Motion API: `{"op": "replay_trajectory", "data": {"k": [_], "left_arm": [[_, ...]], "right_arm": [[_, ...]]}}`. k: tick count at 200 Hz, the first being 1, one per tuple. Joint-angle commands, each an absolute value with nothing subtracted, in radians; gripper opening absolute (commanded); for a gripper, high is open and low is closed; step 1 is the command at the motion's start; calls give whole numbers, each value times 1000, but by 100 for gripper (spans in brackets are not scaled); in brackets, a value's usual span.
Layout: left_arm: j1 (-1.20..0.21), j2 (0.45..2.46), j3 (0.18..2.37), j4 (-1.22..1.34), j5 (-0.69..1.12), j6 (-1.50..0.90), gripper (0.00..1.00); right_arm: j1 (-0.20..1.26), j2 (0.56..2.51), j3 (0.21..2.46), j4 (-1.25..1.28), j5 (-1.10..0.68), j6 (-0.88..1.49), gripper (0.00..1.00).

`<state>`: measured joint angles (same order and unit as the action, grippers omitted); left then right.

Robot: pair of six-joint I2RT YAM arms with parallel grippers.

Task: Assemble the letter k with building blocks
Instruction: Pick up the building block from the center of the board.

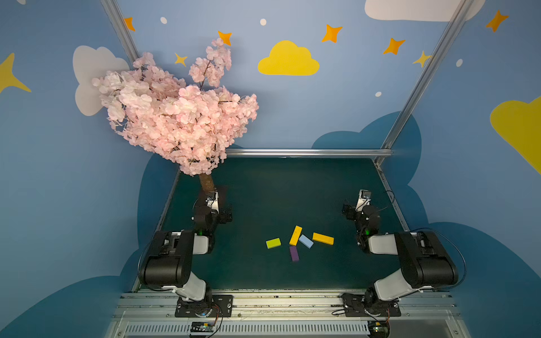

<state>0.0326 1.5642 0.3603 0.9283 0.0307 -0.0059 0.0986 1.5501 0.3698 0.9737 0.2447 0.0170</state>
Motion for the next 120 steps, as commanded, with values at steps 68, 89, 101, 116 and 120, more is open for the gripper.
{"op": "replay_trajectory", "data": {"k": [68,89,101,116,120], "left_arm": [[37,1574,368,933,51,0,100],[36,1574,370,933,51,1,100],[36,1574,370,933,51,0,100],[35,1574,371,933,51,1,100],[35,1575,370,933,51,1,100]], "right_arm": [[93,1562,360,971,240,9,98],[93,1562,359,971,240,7,98],[93,1562,360,971,241,7,98],[92,1562,360,971,240,8,98],[93,1562,359,971,240,7,98]]}}
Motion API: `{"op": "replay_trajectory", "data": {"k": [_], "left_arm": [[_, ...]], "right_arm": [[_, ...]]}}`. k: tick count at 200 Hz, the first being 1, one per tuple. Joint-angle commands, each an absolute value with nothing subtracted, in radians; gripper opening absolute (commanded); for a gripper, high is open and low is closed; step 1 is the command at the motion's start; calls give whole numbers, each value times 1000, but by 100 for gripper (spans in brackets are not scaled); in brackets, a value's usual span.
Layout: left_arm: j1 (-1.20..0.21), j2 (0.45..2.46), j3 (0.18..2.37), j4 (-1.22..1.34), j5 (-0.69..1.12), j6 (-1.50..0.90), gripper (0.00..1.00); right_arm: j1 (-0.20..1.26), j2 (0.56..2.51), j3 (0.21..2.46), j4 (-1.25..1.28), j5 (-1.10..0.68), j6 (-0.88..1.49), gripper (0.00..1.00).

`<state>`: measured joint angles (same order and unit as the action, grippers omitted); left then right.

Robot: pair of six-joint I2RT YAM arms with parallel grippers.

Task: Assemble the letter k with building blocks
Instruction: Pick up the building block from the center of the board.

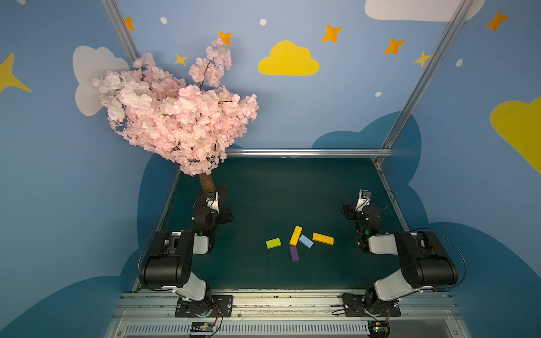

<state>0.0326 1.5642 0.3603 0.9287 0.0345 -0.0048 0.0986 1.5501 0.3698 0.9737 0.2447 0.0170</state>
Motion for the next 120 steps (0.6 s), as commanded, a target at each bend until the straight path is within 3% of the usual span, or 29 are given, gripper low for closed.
{"op": "replay_trajectory", "data": {"k": [1,46,79,120], "left_arm": [[35,1574,371,933,52,1,100],[34,1572,363,942,45,3,100],[10,1554,309,1041,-72,-8,100],[-69,1365,367,787,-165,64,100]], "right_arm": [[93,1562,360,971,240,8,98],[94,1560,360,970,241,7,98],[94,1555,346,993,284,19,98],[100,1544,294,1080,317,25,96]]}}
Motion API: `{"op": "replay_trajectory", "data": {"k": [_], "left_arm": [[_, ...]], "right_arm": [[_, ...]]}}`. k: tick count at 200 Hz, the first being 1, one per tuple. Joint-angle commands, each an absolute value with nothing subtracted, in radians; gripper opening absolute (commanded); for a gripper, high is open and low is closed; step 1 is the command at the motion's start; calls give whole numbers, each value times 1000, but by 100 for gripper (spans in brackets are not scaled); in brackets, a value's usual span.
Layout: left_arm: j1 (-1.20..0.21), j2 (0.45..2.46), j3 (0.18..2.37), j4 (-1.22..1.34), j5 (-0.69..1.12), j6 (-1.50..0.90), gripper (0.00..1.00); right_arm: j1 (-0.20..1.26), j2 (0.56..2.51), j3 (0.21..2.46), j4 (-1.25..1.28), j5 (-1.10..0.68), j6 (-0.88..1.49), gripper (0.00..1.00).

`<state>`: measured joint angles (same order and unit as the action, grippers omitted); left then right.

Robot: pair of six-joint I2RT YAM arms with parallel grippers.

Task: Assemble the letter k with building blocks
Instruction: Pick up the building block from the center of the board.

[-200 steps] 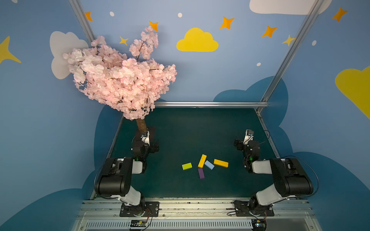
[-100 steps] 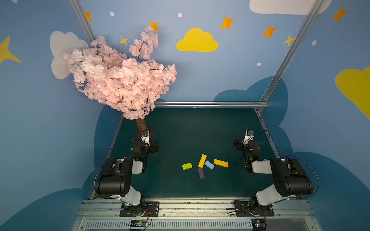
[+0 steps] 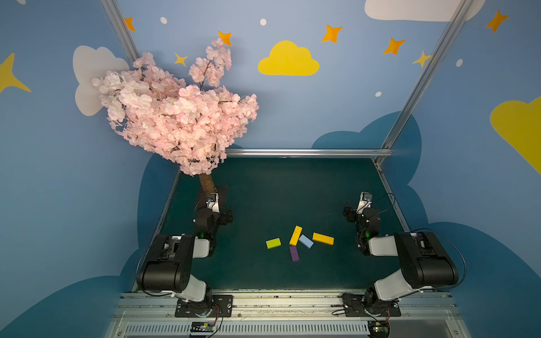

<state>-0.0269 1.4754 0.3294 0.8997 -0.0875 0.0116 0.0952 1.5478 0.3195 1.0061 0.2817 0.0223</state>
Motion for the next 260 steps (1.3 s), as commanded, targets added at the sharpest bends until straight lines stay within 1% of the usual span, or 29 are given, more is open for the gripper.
{"op": "replay_trajectory", "data": {"k": [1,13,30,46,57,69,74,83,90,99,117,126,129,139,145,151,160,171,179,189,200,207,215,218,222,233,243,253,260], "left_arm": [[-72,1358,368,783,-167,67,100],[-103,1283,363,774,-196,71,100],[-107,1159,348,771,-176,-122,100],[-109,1100,385,706,-164,-222,100],[-106,1086,430,643,-159,-284,100],[-106,1098,496,586,-62,-280,100],[-107,1110,519,584,-48,-302,100],[-107,1131,560,560,-91,-463,100],[-97,1141,592,526,-75,-563,100],[-88,1147,629,530,0,-620,100],[-92,1134,694,539,158,-629,100],[-109,1121,706,545,198,-630,100],[-114,1115,705,549,221,-632,100],[-114,1102,698,608,399,-591,100],[-118,1096,702,623,435,-594,100],[-125,1096,708,624,432,-633,100],[-126,1107,718,633,430,-692,100],[-127,1137,723,716,512,-731,100],[-121,1169,734,784,576,-771,100],[-118,1199,753,801,571,-879,100],[-115,1232,767,826,571,-975,100],[-114,1250,769,865,579,-1011,100],[-110,1265,775,895,590,-1052,96],[-108,1270,780,897,591,-1070,97],[-103,1275,793,881,600,-1098,100],[-90,1286,854,744,635,-1165,100],[-87,1296,904,655,664,-1180,100],[-87,1302,916,666,679,-1222,100],[-89,1306,912,726,687,-1259,100]], "right_arm": [[100,1544,293,1081,317,25,96],[99,1545,287,1093,313,25,96],[96,1532,310,1035,291,22,96],[95,1514,323,994,282,22,96],[97,1520,316,1021,282,15,96],[97,1517,319,1009,276,17,96],[95,1513,326,990,275,17,96],[97,1513,341,964,275,18,96],[93,1515,347,955,270,20,96],[92,1514,356,932,271,21,96],[84,1512,369,905,254,29,97],[79,1497,374,900,256,24,97],[81,1471,392,825,282,35,97],[72,1374,473,582,315,67,98],[70,1310,540,447,335,71,98],[68,1260,580,385,318,71,98],[69,1212,617,368,284,86,98],[71,1162,650,407,129,24,98],[88,1140,667,409,93,69,98],[100,1127,714,385,33,147,98],[114,1136,757,328,-43,226,98],[123,1149,782,295,-122,233,98],[149,1170,802,268,-171,231,98],[158,1179,808,262,-186,235,98],[168,1190,817,253,-207,244,98],[194,1216,842,220,-256,281,98],[218,1235,865,201,-300,305,98],[246,1246,875,206,-272,368,98],[247,1250,874,235,-328,446,98]]}}
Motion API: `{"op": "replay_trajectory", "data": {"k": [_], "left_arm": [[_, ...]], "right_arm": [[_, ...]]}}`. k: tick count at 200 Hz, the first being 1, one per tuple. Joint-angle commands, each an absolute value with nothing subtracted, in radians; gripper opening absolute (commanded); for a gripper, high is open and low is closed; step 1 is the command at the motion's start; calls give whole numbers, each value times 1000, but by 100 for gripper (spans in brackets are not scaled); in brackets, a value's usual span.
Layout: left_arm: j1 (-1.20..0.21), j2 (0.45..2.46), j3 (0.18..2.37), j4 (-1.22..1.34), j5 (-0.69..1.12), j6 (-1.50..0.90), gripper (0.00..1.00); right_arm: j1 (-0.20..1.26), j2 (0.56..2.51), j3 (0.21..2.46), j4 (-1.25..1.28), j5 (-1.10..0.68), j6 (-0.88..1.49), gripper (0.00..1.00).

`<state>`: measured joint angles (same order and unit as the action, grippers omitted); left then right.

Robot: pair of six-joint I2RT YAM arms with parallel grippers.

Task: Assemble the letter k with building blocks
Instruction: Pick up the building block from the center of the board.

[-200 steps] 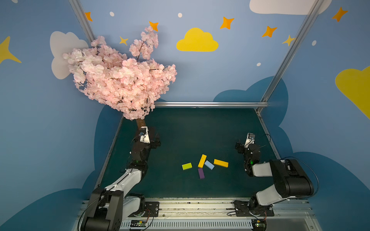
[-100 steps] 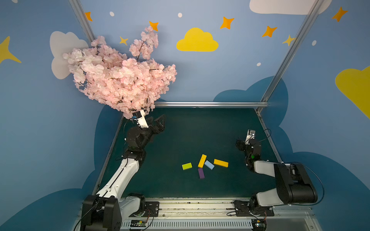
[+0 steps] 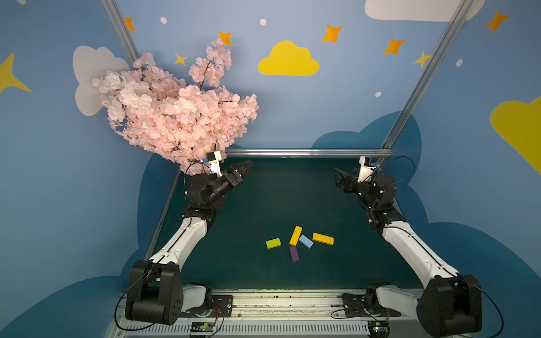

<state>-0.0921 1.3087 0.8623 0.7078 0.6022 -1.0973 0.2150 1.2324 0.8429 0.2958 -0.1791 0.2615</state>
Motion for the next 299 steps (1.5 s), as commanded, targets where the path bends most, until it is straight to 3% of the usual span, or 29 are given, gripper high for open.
{"op": "replay_trajectory", "data": {"k": [1,18,50,77,99,106,125,135,150,165,181,255,276,299], "left_arm": [[-90,1307,909,739,688,-1264,100],[-91,1342,873,977,666,-1390,100],[-83,1481,849,1395,613,-1557,100],[-88,1464,851,1382,629,-1479,100],[-87,1414,871,1211,711,-1370,100],[-89,1396,874,1127,729,-1313,99],[-117,1346,902,801,751,-1097,85],[-149,1324,958,527,736,-920,78],[-229,1311,1053,111,611,-650,79],[-338,1349,1152,-212,382,-442,74],[-445,1439,1225,-414,145,-318,72],[-672,1777,1437,-866,-285,-239,66],[-713,1776,1416,-907,-186,-195,66],[-737,1690,1316,-846,-76,-194,59]], "right_arm": [[245,1250,873,241,-341,461,98],[193,1274,858,410,-602,741,98],[159,1456,827,1039,-810,1126,98],[144,1603,850,1352,-860,1325,98],[151,1650,875,1404,-937,1340,98],[148,1649,872,1371,-940,1320,98],[149,1610,847,1181,-939,1182,97],[155,1565,843,983,-932,1048,95],[177,1478,870,543,-843,783,94],[259,1399,981,-13,-528,422,89],[329,1374,1056,-267,-252,275,89],[329,1301,973,-332,-152,282,90],[331,1298,959,-318,-156,296,90],[331,1304,958,-316,-166,301,90]]}}
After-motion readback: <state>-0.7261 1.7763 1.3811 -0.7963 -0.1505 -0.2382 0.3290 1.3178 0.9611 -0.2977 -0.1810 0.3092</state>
